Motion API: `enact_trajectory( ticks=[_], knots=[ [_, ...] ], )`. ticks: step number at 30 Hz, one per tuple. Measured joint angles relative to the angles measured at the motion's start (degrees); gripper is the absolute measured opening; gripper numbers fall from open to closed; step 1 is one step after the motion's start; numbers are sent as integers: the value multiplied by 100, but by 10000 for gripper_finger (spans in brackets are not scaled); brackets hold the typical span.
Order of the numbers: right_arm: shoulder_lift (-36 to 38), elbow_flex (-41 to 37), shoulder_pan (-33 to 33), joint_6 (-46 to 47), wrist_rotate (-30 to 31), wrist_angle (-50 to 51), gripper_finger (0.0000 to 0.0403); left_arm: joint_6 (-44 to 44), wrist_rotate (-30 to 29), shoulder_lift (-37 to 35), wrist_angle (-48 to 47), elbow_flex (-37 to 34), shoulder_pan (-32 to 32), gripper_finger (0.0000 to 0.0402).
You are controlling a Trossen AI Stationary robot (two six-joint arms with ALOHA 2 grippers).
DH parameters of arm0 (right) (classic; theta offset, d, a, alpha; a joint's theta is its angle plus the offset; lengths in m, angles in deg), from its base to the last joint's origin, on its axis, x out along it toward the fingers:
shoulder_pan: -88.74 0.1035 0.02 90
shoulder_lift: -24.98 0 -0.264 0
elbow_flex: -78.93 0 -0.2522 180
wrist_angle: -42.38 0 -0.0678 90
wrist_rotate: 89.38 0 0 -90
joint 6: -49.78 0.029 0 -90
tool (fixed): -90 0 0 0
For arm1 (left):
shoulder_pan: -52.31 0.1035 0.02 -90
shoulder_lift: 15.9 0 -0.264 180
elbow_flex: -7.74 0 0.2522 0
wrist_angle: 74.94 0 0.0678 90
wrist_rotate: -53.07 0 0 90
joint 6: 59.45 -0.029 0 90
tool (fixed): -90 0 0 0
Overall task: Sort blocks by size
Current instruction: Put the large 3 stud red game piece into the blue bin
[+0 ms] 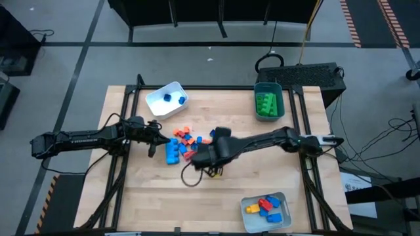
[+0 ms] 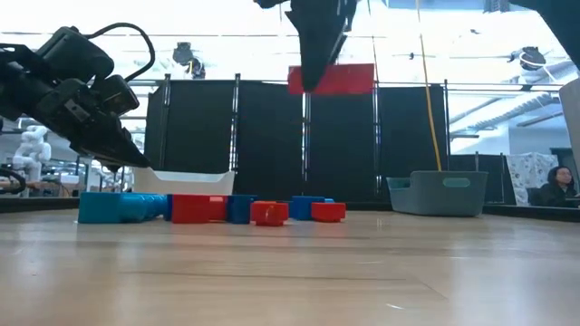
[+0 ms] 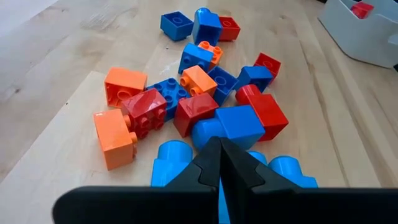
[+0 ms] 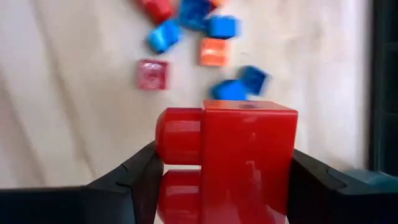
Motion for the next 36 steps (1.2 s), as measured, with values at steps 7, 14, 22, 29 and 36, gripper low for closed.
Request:
enact_trajectory(
  ticks=[7, 14, 22, 29, 36],
  knots=[
    [1208, -866, -605, -217, -30, -51, 234, 3, -19, 14, -4, 0, 0, 11],
    [3126, -3011, -1755, 873, 692, -66, 234, -3, -138, 38, -27, 0, -1, 11],
    [4598, -5294, -3468, 1626, 701, -1451, 234, -41, -420, 39, 15, 0, -1, 11],
    [4650, -6451, -4758, 1413, 531, -2838, 234, -42, -527, 39, 8, 0, 0, 11],
    [4519, -7193, -5441, 1254, -64, -3934, 234, -42, -621, 39, 2, 0, -1, 11]
  ],
)
